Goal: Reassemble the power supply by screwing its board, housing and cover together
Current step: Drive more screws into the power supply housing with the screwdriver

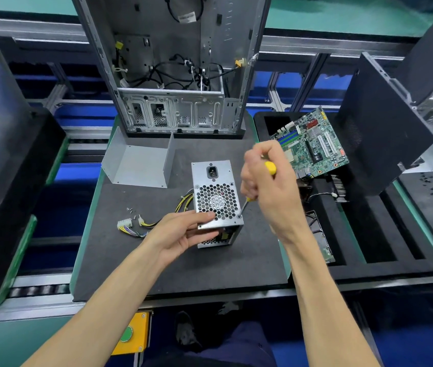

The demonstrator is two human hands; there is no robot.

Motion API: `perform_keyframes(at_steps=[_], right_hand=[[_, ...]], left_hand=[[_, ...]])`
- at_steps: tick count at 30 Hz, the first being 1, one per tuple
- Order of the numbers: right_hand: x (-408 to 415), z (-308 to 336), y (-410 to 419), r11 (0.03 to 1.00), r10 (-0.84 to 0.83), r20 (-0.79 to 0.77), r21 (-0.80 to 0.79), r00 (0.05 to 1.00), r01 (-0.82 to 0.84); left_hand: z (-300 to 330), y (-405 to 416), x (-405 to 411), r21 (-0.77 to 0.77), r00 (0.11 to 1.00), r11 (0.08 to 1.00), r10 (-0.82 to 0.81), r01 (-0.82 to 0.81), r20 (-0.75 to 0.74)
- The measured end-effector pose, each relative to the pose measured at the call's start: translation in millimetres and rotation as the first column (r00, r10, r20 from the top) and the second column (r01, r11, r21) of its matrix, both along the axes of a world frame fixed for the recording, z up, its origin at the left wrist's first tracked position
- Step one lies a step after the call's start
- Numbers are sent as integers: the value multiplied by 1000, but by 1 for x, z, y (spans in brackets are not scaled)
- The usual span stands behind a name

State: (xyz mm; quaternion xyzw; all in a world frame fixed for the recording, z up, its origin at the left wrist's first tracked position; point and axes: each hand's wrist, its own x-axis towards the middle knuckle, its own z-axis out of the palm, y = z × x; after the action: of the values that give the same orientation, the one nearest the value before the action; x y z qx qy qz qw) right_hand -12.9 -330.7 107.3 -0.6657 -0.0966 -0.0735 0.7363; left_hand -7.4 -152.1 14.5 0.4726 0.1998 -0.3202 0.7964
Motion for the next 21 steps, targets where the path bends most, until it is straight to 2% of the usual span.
perform_keyframes(at_steps=[3,5,7,10,13,17,21], right_hand=[[1,0,-6,993,115,-89,32,989,-112],[-1,1,-8,991,127,-98,-23,987,-130],[-4,1,-6,987,92,-35,-132,995,-95],[-5,-4,-3,996,32,32,-89,999,-29],[-4,-7,-3,993,-89,20,-77,996,90],[-4,-14,-2,999,26,-13,19,1000,-25],[-10,-10,-1,997,25,19,-71,1000,-24]], left_hand=[[0,1,0,3,1000,1000,14,-14,-12],[1,0,0,1,1000,1000,12,-12,-6],[2,-2,0,-2,1000,1000,7,-7,5],[1,-1,-1,-2,1000,1000,6,-6,8],[0,0,-2,0,1000,1000,12,-12,-1],[0,0,-1,-13,1000,1000,16,-16,-11],[1,-1,-1,-11,1000,1000,14,-14,-3]])
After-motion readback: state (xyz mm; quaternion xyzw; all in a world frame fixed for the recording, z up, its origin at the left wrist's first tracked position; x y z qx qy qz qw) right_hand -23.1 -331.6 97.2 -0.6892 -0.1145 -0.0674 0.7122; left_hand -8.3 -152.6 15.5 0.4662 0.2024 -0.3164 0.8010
